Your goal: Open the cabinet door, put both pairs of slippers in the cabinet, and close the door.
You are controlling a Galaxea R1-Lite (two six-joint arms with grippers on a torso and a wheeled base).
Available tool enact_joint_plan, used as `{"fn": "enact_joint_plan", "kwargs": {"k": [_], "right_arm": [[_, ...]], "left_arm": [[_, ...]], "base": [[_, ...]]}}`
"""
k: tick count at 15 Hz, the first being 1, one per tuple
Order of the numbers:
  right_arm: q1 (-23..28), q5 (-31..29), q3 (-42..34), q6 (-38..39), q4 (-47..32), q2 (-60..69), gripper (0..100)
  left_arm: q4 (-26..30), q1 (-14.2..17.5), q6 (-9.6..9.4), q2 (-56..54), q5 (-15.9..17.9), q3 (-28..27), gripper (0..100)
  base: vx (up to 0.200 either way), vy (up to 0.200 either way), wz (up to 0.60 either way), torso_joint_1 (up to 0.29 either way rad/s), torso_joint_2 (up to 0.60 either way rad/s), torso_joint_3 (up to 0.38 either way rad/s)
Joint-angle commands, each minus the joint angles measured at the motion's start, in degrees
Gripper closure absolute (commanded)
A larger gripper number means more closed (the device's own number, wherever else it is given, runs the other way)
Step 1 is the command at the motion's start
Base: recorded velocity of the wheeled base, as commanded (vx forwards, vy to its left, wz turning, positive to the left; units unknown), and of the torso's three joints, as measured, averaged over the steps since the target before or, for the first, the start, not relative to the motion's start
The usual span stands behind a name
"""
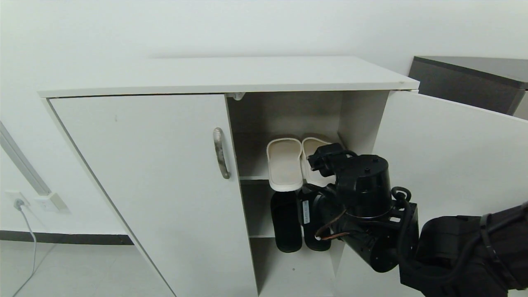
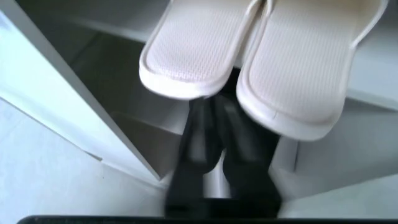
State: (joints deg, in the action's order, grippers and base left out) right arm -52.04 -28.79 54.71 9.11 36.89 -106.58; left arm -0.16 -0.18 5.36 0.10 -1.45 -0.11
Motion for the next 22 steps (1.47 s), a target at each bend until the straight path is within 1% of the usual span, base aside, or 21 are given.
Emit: {"fn": "enact_joint_plan", "kwargs": {"k": [1, 11, 22], "right_arm": [[-0.08, 0.05, -0.22, 0.03, 0.03, -0.73, 100], [-0.78, -0.56, -0.31, 0.12, 0.03, -1.00, 100], [-1.13, -0.65, -0.75, 0.21, 0.03, -1.26, 100]], "left_arm": [[-0.02, 0.01, 0.00, 0.08, 0.04, 0.02, 100], [-0.02, 0.01, 0.00, 0.08, 0.22, 0.02, 100], [-0.02, 0.01, 0.00, 0.08, 0.22, 0.02, 100]], "base": [[0.000, 0.000, 0.00, 0.000, 0.00, 0.000], [0.000, 0.000, 0.00, 0.000, 0.00, 0.000], [-0.200, 0.000, 0.00, 0.003, 0.00, 0.001]]}}
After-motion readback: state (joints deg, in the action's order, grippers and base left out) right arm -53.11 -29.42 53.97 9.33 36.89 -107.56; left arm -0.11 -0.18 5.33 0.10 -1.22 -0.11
